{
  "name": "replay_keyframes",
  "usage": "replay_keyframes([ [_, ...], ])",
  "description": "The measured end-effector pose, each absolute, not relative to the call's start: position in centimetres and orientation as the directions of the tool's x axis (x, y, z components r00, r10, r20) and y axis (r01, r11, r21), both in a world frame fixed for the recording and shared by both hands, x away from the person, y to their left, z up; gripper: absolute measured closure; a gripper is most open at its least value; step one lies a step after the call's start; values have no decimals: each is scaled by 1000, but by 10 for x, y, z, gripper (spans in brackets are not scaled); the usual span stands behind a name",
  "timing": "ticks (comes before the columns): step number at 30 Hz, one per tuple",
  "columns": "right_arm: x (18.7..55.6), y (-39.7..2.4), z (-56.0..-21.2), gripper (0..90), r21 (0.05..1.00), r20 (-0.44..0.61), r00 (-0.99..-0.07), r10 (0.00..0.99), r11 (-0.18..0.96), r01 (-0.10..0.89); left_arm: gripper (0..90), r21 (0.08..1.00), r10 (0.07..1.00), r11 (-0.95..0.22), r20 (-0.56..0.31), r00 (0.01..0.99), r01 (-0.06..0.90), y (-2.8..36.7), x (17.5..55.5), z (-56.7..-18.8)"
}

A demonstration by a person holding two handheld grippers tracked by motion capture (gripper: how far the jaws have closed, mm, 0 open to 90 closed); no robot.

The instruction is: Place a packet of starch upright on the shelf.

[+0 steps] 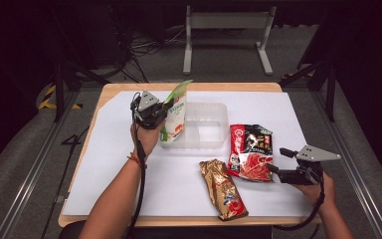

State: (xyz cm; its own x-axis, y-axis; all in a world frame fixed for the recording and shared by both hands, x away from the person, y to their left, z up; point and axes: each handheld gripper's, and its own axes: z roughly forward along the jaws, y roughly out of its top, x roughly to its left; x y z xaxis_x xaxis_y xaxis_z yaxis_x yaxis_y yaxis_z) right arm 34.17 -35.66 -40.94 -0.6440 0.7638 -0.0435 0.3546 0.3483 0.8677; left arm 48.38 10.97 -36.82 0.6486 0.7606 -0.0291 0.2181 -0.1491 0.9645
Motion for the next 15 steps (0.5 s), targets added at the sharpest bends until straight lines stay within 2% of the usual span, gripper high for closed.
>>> replay_keyframes([
  [15, 342, -356, -410, 254, 867, -34, -647, 762, 345, 360, 883, 960, 724, -170, -31, 689, 221, 123, 474, -373],
])
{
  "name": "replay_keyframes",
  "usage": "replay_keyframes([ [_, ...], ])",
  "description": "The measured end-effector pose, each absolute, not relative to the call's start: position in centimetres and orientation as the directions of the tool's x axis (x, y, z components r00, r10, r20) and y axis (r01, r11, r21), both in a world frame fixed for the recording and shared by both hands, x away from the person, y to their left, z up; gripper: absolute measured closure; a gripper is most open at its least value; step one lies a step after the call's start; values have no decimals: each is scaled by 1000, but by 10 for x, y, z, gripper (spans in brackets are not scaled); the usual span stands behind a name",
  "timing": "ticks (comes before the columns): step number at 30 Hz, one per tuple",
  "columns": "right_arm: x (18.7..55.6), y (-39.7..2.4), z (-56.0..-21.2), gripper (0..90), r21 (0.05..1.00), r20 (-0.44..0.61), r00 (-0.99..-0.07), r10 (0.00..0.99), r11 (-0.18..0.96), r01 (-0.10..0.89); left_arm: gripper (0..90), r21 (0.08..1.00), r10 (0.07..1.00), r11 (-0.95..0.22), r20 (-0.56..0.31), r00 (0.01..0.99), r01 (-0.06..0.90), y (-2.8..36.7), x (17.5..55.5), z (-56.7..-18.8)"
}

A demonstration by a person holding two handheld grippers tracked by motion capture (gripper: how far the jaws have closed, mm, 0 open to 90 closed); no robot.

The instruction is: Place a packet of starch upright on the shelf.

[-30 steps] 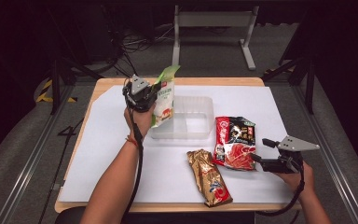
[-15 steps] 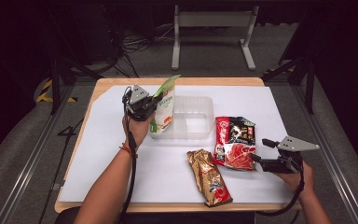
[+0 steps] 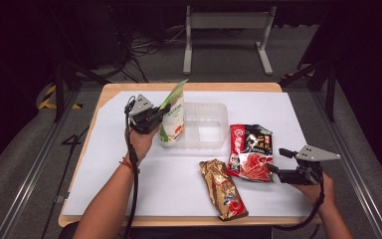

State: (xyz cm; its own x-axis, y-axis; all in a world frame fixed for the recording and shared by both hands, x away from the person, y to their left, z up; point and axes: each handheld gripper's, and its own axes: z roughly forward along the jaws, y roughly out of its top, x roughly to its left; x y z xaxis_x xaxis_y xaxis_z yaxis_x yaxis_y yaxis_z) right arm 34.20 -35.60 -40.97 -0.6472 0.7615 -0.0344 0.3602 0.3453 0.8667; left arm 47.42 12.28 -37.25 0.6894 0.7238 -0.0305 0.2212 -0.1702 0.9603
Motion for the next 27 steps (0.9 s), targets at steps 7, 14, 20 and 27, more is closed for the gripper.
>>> replay_keyframes([
  [7, 342, -355, -410, 252, 866, -41, -649, 760, 351, 356, 882, 956, 711, -188, -26, 703, 225, 127, 471, -377],
  [14, 342, -354, -411, 250, 863, -39, -649, 760, 354, 362, 866, 949, 710, -215, -11, 704, 231, 130, 471, -382],
  [20, 343, -355, -411, 252, 862, -39, -646, 762, 353, 364, 864, 946, 696, -224, -12, 718, 233, 133, 472, -385],
  [27, 342, -355, -412, 253, 858, -38, -640, 767, 354, 373, 859, 945, 689, -231, -7, 725, 230, 135, 473, -386],
])
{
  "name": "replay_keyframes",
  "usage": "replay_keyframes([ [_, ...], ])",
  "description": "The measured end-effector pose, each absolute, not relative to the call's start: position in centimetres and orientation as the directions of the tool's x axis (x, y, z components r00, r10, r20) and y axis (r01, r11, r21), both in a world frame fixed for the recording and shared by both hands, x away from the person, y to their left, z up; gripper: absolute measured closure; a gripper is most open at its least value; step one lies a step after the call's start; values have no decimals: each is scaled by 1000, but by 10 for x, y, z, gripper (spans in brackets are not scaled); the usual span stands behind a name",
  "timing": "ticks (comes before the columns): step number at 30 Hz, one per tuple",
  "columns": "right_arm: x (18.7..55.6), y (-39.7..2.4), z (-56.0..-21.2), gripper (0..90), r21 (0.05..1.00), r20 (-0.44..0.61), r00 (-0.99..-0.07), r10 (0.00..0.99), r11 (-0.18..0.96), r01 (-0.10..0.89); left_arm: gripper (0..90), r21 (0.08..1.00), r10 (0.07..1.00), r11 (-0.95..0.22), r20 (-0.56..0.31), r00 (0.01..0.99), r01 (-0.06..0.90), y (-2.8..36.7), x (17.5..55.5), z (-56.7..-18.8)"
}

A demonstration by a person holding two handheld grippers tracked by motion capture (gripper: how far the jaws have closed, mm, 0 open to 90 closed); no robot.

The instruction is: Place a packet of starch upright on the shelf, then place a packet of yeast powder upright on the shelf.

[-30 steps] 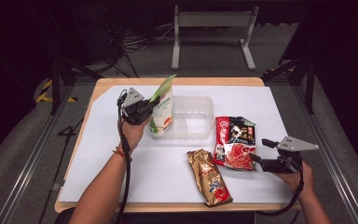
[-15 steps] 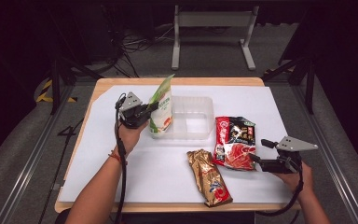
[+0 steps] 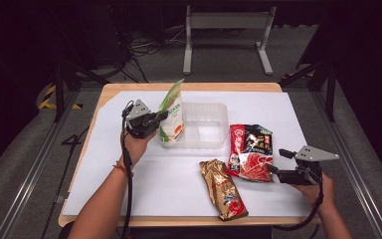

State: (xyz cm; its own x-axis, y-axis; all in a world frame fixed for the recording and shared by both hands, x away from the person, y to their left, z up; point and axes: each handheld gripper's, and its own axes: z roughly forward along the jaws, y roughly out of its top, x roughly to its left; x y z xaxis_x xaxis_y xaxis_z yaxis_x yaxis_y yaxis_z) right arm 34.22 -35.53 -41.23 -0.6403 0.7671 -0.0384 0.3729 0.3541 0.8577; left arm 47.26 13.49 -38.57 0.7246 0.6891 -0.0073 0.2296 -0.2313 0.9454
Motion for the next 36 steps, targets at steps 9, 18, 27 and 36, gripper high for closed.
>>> replay_keyframes([
  [9, 342, -356, -413, 254, 856, -44, -642, 766, 359, 371, 790, 942, 674, -264, 26, 738, 208, 135, 471, -380],
  [18, 346, -352, -413, 254, 854, -42, -646, 762, 362, 372, 481, 937, 645, -293, 48, 763, 189, 142, 454, -367],
  [27, 349, -350, -415, 252, 851, -37, -652, 757, 366, 377, 337, 904, 547, -391, 78, 834, 172, 159, 421, -366],
  [36, 347, -350, -414, 253, 849, -44, -650, 759, 371, 376, 319, 879, 461, -428, 15, 887, 208, 162, 402, -382],
])
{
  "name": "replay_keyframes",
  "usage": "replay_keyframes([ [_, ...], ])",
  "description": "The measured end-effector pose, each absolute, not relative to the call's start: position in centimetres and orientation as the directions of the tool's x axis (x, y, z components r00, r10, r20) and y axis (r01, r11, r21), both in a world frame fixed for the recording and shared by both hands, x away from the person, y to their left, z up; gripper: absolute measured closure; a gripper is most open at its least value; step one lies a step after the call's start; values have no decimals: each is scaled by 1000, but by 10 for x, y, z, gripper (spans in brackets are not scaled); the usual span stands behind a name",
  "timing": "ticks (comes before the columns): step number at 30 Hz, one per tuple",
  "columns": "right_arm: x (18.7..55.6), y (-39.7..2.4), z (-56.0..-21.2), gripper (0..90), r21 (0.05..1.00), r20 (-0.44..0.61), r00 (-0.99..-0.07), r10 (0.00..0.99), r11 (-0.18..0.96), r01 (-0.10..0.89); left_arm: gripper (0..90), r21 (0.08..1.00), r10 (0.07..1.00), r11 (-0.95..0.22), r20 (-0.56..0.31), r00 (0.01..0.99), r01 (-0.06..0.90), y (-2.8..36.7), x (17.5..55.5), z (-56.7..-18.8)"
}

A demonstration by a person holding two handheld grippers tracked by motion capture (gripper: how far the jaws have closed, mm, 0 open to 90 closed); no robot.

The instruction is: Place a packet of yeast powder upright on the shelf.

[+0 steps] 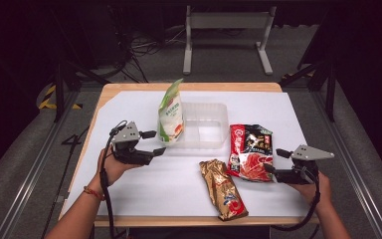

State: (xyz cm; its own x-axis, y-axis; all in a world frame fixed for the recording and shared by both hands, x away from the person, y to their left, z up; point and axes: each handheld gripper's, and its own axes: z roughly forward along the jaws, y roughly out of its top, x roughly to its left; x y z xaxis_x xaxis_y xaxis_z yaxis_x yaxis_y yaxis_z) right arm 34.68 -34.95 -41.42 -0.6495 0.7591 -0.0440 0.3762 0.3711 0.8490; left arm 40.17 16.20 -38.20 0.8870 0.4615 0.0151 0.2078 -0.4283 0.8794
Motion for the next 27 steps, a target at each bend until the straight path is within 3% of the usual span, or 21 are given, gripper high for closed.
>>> replay_keyframes([
  [16, 343, -350, -415, 252, 846, -61, -653, 755, 386, 367, 261, 835, 325, -470, -138, 935, 287, 116, 396, -414],
  [27, 342, -347, -415, 252, 843, -70, -658, 750, 397, 363, 247, 806, 249, -525, -161, 955, 273, 73, 400, -423],
])
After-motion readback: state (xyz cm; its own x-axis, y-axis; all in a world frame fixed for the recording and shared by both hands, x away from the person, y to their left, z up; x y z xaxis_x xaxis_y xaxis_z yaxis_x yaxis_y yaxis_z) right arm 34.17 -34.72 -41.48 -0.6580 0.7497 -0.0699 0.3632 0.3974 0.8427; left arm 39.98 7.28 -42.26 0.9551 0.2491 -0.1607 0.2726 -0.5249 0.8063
